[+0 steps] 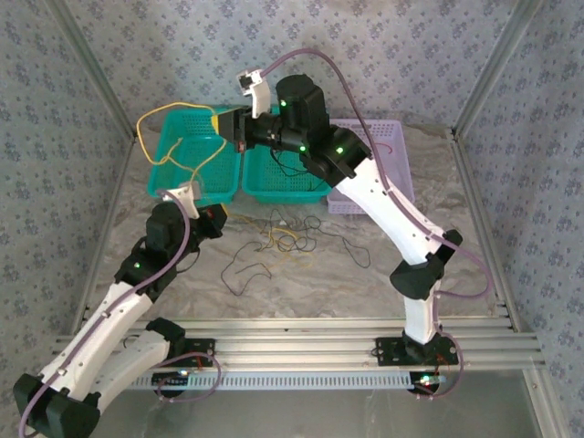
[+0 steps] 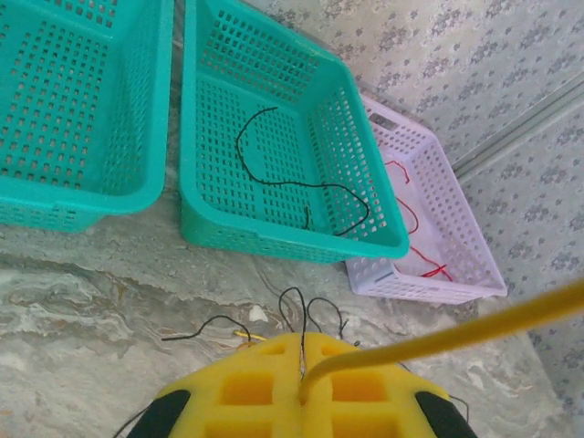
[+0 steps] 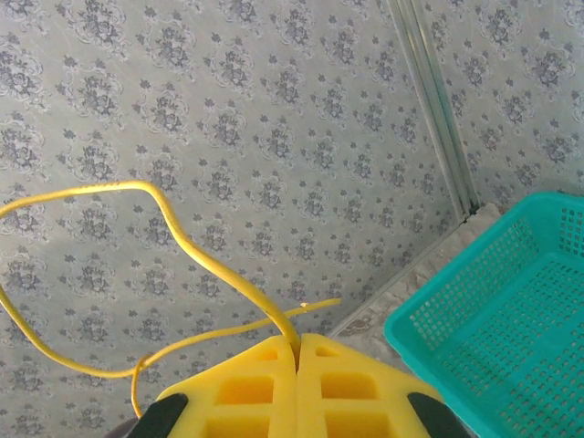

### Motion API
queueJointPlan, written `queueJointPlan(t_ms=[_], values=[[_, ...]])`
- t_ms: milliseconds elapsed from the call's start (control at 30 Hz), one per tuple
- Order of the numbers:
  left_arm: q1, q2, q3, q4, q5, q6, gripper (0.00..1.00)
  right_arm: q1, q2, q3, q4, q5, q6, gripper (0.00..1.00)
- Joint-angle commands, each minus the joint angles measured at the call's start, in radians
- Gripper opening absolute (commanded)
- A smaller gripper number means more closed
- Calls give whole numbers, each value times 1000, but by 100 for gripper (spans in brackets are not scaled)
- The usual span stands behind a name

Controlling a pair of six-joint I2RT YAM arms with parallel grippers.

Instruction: Untangle the cables

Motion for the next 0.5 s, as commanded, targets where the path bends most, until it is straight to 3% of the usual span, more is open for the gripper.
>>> queueJointPlan(t_ms=[0,167,367,467], values=[[6,-31,20,-3,-12,15,0,-3,-49,-20,18,22,11,0],[6,-133,78,-148,-32,37,0,-73,-162,-182,24,165,-18,0],[9,-251,237,-393,-100,86,0,-303,-330,-545,168,193,91,0],[10,-252,317,-460,-135,116,0,-355,-378,-671,193,203,90,0]])
